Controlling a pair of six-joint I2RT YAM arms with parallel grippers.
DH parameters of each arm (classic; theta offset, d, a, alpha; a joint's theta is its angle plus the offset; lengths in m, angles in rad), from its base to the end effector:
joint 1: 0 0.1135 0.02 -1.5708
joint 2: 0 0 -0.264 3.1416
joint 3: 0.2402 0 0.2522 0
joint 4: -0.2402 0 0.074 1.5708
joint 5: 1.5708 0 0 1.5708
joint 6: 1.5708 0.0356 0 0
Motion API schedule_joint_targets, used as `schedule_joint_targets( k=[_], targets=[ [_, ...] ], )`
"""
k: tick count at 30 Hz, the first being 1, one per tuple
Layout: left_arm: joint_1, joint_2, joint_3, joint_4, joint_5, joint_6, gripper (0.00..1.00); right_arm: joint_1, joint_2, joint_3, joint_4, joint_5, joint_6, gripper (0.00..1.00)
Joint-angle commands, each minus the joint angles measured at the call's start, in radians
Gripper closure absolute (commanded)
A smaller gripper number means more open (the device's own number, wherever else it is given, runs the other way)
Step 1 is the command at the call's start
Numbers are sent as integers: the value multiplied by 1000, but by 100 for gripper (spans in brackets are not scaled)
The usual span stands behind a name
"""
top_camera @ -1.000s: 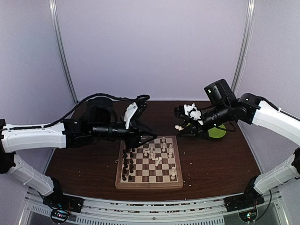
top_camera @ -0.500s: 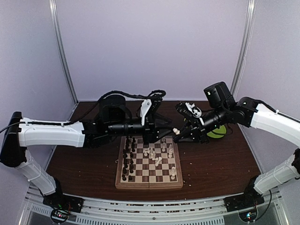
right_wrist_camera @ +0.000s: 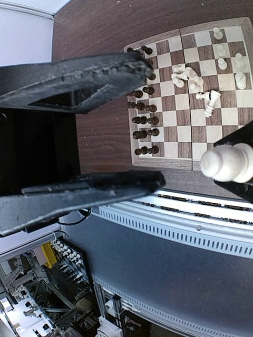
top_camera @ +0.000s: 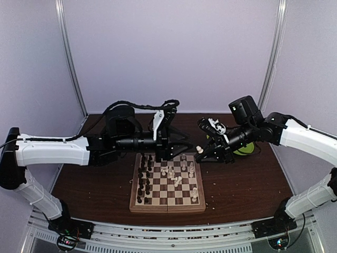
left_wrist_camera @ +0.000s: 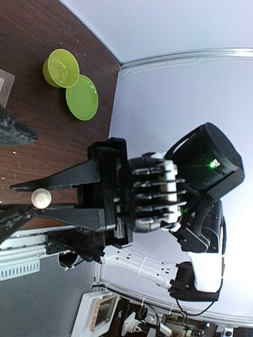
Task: Set up the chess pieces on the board
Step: Pass from the right arm to the left
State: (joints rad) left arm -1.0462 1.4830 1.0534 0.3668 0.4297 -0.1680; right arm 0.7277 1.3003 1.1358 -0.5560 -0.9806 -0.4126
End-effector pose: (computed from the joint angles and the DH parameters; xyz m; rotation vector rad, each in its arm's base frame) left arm 0.1628 -0.3110 0.3223 1.0701 1.4336 -1.2530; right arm 0.1830 0.2026 0.3251 -1.5918 1.5236 1.2812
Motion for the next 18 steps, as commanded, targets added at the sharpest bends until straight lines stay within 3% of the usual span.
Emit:
schedule_joint_targets(
  k=[1,9,18],
  targets=[
    [-19,34,48,41,72,-20,60,-5,-8,-2,30,-18,14,87],
    [-21,105,104,65,108,-43,62,-7,-12,-8,29,-12,12,87],
    [-21,126,111,43,115,-55,78,-8,-7,-13,35,-13,9,87]
  ],
)
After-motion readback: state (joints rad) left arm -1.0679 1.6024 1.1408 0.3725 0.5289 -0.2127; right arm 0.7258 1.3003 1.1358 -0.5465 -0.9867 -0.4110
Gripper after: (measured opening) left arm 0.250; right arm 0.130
